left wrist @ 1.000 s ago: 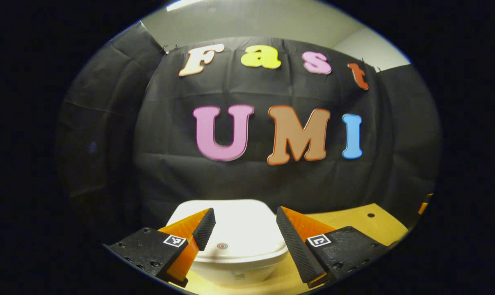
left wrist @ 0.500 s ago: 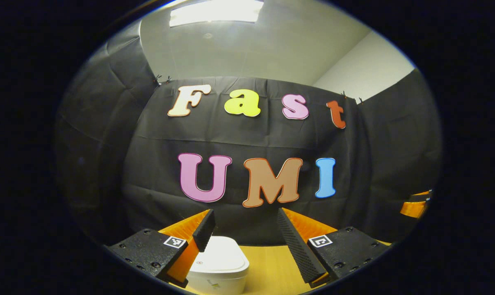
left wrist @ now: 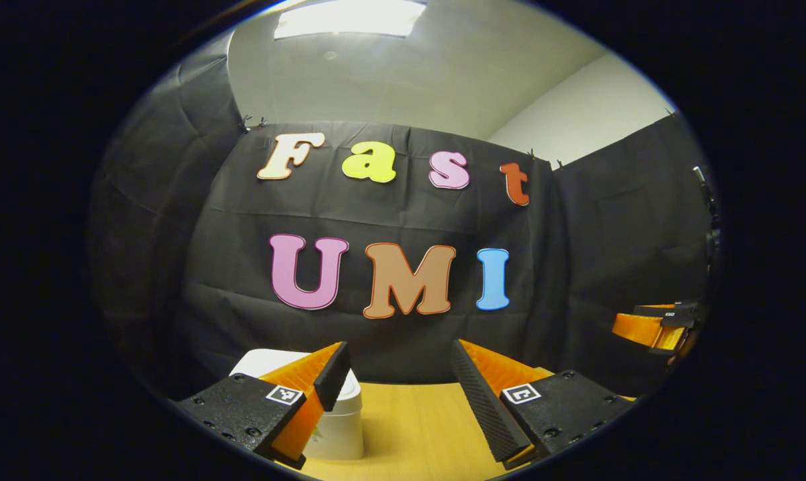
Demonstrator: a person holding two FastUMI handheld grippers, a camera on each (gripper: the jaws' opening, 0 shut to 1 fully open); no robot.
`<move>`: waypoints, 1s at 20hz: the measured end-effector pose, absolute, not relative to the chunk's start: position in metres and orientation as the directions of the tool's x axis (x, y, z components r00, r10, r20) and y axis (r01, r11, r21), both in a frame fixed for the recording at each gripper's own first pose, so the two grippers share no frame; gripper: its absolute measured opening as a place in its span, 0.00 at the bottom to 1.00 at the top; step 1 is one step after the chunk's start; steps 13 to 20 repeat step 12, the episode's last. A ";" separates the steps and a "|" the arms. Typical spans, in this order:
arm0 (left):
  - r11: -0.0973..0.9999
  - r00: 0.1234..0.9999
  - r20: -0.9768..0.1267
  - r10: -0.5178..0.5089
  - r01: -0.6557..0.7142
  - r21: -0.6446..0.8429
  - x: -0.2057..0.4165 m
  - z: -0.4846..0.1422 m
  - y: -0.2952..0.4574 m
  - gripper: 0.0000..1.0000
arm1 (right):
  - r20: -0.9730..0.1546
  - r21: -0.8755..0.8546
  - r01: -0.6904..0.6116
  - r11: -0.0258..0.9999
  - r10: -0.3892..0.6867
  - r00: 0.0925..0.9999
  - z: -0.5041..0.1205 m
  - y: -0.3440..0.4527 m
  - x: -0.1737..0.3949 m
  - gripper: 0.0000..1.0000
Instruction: Press the lid of the desktop garbage bin to open it, pick up the crumpled paper on the desktop and throw it into the bin, then pick up the pop can on the desktop and drop it into the bin, and finally close the garbage bin lid.
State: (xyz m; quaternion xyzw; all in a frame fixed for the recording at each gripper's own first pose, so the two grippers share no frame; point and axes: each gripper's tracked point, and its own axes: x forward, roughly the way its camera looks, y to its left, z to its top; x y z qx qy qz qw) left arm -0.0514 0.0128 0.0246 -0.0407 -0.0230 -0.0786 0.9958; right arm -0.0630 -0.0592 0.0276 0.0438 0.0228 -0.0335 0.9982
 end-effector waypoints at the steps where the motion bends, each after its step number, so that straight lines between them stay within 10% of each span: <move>1: 0.985 0.986 0.056 -0.157 0.160 -0.063 -0.054 0.026 0.012 0.92 | -0.049 0.100 0.079 0.992 -0.075 0.996 0.026 -0.059 -0.064 0.86; 2: 0.985 0.985 0.064 -0.159 0.163 -0.057 -0.057 0.029 0.012 0.92 | -0.046 0.114 0.087 0.990 -0.082 0.996 0.025 -0.059 -0.069 0.98; 20: 0.978 0.985 0.035 -0.171 0.174 -0.116 -0.057 0.019 0.008 0.93 | -0.004 0.077 0.075 0.994 -0.075 0.997 0.036 -0.043 -0.079 0.98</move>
